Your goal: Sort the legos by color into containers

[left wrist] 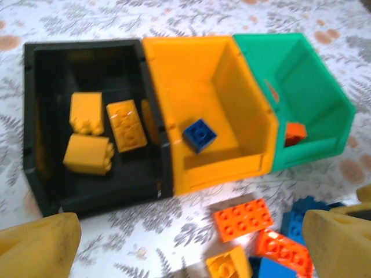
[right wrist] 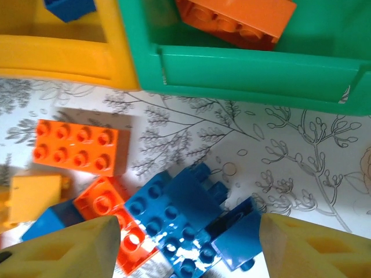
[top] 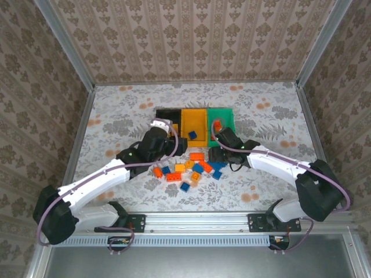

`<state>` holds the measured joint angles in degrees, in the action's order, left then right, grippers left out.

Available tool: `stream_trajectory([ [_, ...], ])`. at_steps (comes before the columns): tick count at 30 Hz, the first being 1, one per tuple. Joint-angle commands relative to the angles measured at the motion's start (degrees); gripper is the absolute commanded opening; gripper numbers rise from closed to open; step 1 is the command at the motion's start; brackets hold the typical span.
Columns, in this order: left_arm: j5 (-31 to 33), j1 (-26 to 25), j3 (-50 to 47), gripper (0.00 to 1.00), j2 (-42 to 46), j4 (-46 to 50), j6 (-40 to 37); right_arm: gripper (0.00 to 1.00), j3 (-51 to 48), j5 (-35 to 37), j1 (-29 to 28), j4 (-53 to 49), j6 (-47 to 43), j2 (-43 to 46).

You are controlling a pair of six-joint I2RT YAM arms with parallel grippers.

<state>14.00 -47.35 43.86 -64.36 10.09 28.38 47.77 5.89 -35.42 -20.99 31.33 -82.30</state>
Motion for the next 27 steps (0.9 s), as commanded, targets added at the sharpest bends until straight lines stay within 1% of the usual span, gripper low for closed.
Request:
stream_trajectory([
  [1,2.69,0.16,-2.72,1.0,3.13,1.88,2.46,0.63,1.82,2.54,0.35,1.15,-1.82,-2.32],
  [7,2.32,1.36,-6.43,1.0,6.55,3.05,4.54,0.53,4.94,2.41,0.53,0.58,-3.71,-7.93],
  [12,2.1,2.6,-8.41,1.0,8.56,3.6,5.58,0.51,5.58,1.02,0.53,0.58,-4.0,-10.78],
  [15,1.9,3.31,-9.22,1.0,9.36,3.57,5.9,0.47,5.58,1.55,0.53,-0.67,-4.0,-11.56],
  [21,1.67,3.94,-9.4,1.0,9.95,4.02,5.98,0.34,3.7,2.82,0.61,-1.85,-3.22,-11.1],
  [27,1.72,4.02,-9.62,1.0,9.9,3.72,6.11,0.23,1.37,4.3,1.29,-1.84,-2.77,-6.38],
])
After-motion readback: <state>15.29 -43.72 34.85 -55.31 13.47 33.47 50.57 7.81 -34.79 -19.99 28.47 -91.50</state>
